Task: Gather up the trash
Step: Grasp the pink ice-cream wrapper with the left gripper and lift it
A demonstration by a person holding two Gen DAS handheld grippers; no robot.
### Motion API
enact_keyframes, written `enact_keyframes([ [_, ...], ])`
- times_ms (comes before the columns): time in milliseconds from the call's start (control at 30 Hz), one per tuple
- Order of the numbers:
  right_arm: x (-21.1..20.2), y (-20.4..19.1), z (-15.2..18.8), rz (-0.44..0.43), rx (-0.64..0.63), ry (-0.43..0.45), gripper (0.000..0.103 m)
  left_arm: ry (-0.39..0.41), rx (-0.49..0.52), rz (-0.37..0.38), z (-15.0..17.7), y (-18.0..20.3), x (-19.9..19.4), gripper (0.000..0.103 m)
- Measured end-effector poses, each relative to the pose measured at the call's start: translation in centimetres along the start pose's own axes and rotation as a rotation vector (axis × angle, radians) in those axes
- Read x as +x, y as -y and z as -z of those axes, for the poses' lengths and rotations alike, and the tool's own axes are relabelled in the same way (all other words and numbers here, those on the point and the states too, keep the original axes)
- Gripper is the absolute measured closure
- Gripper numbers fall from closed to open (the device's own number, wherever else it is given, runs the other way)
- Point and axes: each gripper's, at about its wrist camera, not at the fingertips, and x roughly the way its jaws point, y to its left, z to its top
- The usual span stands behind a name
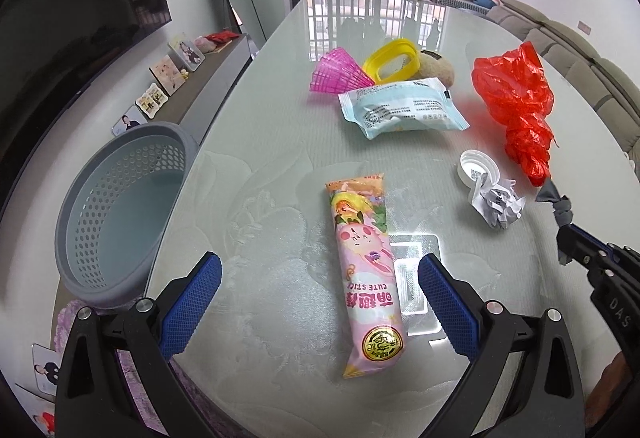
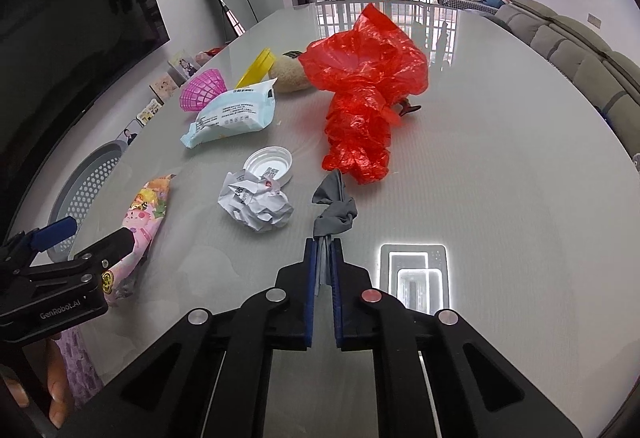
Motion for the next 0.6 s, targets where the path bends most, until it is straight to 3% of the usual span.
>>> enact_keyframes([
  [600, -0.6, -0.8, 0.4, -0.056, -0.002, 0.003, 0.096, -0.05, 0.018, 0.009, 0.1, 1.0, 3.2, 0.008],
])
